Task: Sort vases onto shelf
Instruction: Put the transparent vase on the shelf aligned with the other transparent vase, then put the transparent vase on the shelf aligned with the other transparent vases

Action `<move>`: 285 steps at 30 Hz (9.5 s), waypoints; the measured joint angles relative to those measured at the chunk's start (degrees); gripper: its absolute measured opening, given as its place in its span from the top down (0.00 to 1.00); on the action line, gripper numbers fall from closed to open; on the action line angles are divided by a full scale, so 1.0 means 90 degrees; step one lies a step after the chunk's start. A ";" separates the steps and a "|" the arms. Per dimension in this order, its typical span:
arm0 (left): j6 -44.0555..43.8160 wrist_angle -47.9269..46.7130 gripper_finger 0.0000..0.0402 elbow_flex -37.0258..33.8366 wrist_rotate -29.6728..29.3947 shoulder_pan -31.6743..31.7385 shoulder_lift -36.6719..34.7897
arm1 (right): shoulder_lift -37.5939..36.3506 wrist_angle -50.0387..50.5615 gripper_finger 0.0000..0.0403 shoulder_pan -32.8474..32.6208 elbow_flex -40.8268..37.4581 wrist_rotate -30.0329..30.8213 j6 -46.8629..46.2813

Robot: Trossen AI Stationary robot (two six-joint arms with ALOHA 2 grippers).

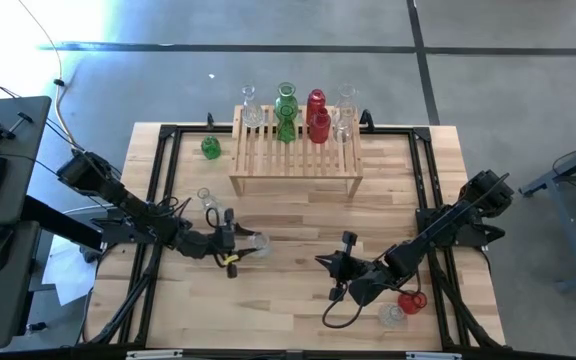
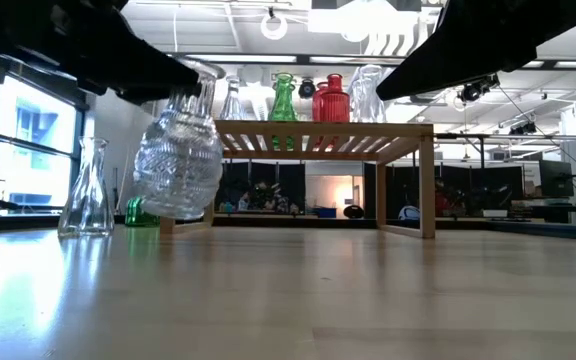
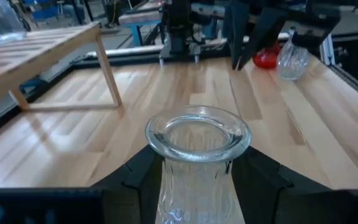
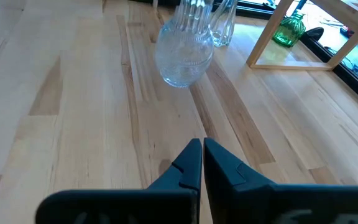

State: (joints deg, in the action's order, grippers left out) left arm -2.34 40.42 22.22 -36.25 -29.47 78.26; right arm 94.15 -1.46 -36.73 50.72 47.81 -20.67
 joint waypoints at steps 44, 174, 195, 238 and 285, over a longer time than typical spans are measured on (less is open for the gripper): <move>0.0872 -0.2779 0.63 0.2006 0.1000 0.4590 -0.2567 | -0.0002 -0.0010 1.00 -0.0002 0.0000 0.0000 -0.0032; 0.1335 -0.3847 0.37 0.2008 0.1761 0.6222 -0.2521 | -0.0002 -0.0009 1.00 -0.0002 0.0000 -0.0194 -0.0031; 0.1337 -0.5087 0.58 0.2006 0.2278 0.6229 -0.1330 | -0.0002 -0.0009 1.00 -0.0002 0.0000 -0.0194 -0.0099; 0.1320 -0.2221 0.99 -0.0330 0.2300 0.2521 -0.3752 | 0.0296 -0.1345 0.74 0.0513 -0.0002 -0.0483 0.0367; -0.1475 -1.1751 0.38 0.3055 0.1621 0.3525 -0.2202 | 0.1127 -0.3278 0.51 0.1078 -0.0002 -0.0697 0.1069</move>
State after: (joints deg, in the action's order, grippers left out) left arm -15.61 -65.34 49.71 -21.66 2.25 58.44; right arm 104.29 -30.96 -27.03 50.70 41.54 -11.05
